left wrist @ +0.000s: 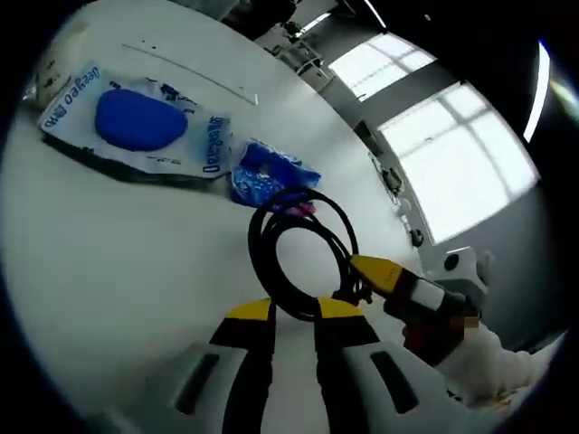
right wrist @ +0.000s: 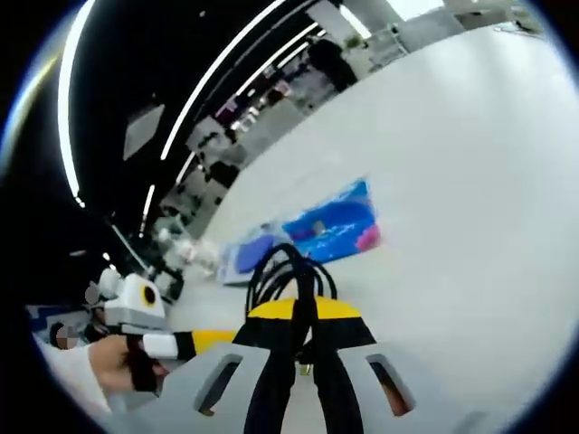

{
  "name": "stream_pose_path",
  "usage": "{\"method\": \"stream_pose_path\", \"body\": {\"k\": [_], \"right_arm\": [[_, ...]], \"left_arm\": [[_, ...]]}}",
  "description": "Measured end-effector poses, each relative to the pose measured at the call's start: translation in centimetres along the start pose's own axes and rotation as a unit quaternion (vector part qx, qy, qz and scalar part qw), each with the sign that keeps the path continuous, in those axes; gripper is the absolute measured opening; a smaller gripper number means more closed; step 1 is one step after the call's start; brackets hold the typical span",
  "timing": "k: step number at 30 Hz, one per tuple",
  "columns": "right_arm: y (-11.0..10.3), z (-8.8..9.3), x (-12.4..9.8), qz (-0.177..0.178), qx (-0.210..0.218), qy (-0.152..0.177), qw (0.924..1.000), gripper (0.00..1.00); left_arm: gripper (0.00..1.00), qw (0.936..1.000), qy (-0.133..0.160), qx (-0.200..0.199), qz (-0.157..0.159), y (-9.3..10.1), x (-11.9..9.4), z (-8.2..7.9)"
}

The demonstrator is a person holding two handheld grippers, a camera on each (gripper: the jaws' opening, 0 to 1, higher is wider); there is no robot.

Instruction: Arrange the tabletop items into an orderly group along one side of the table until the central work area is clear of visible clutter.

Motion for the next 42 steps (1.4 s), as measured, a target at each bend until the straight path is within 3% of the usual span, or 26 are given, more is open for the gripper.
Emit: {"method": "stream_pose_path", "body": {"k": [13,27,30,38,42], "right_arm": [[1.4,1.1,0.9,0.026,-0.025,-0.033,0.9988,0.03],[1.8,2.1,1.5,0.045,-0.050,-0.045,0.9967,0.04],[1.9,2.2,1.4,0.053,-0.052,-0.049,0.9960,0.05],[1.9,2.3,1.3,0.057,-0.053,-0.046,0.9959,0.07],[1.8,1.9,1.2,0.049,-0.086,-0.046,0.9940,0.14]], "left_arm": [[0.14,0.9996,-0.019,-0.014,-0.019,-1.0,1.0,1.0],[0.14,0.9990,-0.025,-0.012,-0.034,-1.5,1.1,1.4],[0.16,0.9987,-0.028,0.008,-0.042,-1.8,0.8,1.5],[0.17,0.9992,-0.020,0.012,-0.033,-1.4,0.3,1.3],[0.23,0.9990,-0.019,0.025,-0.032,-1.5,-0.3,1.3]]}}
Point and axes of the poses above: the point that each gripper's makers call its tool centre point, and the gripper's own axes: x roughly forward along the fingers, y roughly to its right, z roughly out of its underside, the point moved 9 cm from there along -x, roughly backward along the fingers, and after that the axes turned 15 degrees about y, right-handed, at the moved point
